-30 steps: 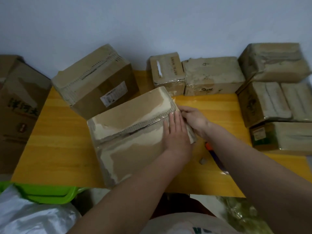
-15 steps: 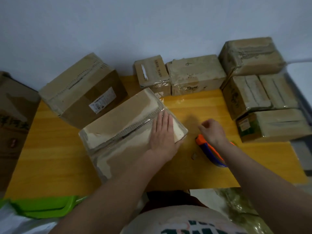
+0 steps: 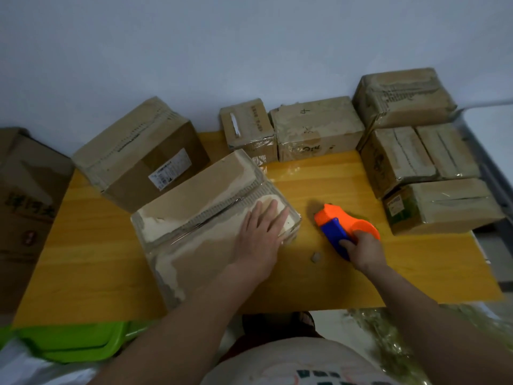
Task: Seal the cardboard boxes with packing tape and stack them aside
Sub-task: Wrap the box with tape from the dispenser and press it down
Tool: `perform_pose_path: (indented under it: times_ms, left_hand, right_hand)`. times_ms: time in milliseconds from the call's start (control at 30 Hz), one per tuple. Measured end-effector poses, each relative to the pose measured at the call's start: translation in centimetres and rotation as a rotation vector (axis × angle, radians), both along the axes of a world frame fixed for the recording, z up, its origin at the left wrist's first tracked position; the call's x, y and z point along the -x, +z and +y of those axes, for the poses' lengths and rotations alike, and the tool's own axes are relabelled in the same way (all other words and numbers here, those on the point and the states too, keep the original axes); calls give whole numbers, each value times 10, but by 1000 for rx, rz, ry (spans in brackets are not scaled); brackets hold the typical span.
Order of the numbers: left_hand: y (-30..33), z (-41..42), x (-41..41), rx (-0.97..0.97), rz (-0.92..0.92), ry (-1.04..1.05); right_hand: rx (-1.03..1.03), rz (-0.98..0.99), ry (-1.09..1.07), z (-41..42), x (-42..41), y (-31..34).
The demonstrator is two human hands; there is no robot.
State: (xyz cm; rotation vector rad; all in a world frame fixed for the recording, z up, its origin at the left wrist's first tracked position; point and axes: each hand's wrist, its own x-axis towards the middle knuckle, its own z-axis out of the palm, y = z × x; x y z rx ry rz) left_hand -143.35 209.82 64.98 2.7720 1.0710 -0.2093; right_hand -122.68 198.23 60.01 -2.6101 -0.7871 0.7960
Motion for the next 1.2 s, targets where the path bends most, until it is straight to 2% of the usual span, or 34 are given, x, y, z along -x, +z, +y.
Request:
perform_pose_path:
  times_ms: [67, 167, 267, 333, 433, 500, 533, 833, 933, 1000, 1100, 1200]
  left_hand:
    - [1, 2, 6, 65, -90, 4]
    - [24, 14, 3, 288, -345, 103]
    - [62, 39, -11, 420, -607, 371]
    - [87, 57, -20, 500, -710, 489]
    - [115, 77, -30, 777, -714, 569]
    - [125, 86, -33, 996, -708, 543]
    - [127, 88, -33, 1047, -722, 516]
    - [130, 84, -26, 1291, -858, 479]
    - [128, 82, -25, 1259, -852, 427]
    - [130, 80, -25, 1270, -853, 460]
    - [130, 83, -25, 1393, -845, 546]
    - [127, 85, -21, 1412, -860, 514]
  right_hand:
    - [-183, 104, 30, 8, -5, 15]
    - [-454, 363, 106, 20, -5, 47]
    - [-577, 531, 217, 28, -1, 85]
    - [-607, 619, 289, 32, 2, 110]
    - [-621, 683, 395, 33, 0, 136]
    - [-619, 710, 434, 33, -2, 145]
    - [-615, 721, 441, 32, -3, 147]
    - [-538, 812, 492, 29, -5, 156]
    - [-508, 832, 505, 30, -7, 158]
    - [-495, 839, 512, 30, -8, 159]
    - [-497, 862, 519, 30, -10, 159]
    - [-492, 865, 510, 28, -14, 159]
